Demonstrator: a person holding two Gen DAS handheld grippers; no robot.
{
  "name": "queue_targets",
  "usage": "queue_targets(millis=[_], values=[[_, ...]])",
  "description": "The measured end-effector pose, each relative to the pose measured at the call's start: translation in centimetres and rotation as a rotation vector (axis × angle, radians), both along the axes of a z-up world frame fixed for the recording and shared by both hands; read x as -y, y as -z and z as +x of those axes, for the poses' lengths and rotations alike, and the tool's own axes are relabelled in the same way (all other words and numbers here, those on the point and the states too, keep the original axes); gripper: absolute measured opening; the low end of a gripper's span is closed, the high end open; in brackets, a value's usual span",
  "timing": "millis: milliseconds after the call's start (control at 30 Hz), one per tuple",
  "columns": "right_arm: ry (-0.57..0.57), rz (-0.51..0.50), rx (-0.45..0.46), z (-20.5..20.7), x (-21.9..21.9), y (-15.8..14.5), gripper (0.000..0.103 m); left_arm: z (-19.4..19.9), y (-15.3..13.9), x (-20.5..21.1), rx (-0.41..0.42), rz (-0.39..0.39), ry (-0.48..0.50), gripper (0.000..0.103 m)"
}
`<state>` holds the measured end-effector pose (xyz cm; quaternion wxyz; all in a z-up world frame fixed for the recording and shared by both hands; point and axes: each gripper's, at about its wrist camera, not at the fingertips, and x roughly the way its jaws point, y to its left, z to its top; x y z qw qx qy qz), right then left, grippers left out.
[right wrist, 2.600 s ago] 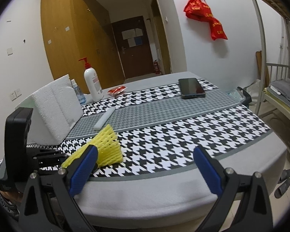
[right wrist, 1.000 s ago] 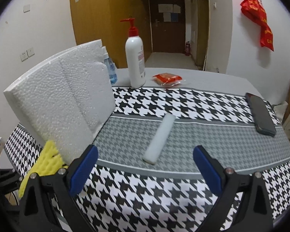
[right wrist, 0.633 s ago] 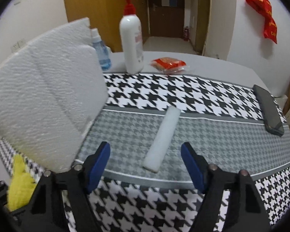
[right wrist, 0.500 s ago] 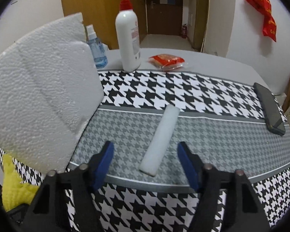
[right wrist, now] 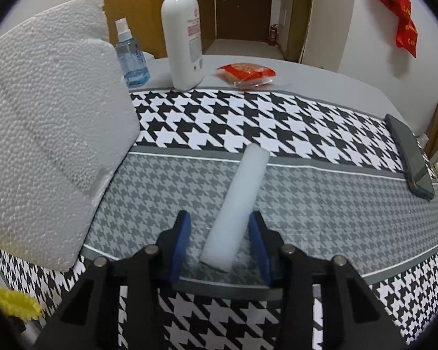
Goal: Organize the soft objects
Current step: 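Grasp the white foam roller with the right gripper while the left gripper holds the net, then carry the white foam roller over the foam box with the right gripper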
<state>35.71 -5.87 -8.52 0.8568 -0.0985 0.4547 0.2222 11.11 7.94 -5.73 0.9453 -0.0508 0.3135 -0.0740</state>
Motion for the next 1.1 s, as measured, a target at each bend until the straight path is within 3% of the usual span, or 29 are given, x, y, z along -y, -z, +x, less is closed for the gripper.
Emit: queue_targets(millis=[133,300,467,667,1100], values=[[0.007,-0.019,0.011,0.1,-0.1,0.0,0.042,-0.5,-0.3,0.1,0.004,0.001,-0.001,0.019],[0.012,-0.026,0.021,0.1,-0.4,0.0,0.026,-0.7,-0.3,0.1,0.001,0.001,-0.006,0.019],[0.023,0.050,-0.011,0.5,0.7,-0.4,0.016,-1.2,-1.0,0.4,0.025,0.023,-0.014,0.019],[0.021,0.166,0.019,-1.3,1.9,-2.7,0.016,-1.8,-1.7,0.5,0.038,0.047,-0.022,0.019],[-0.018,0.303,0.143,-6.9,4.4,-8.0,0.016,-2.7,-3.7,1.0,0.104,0.070,-0.023,0.019]])
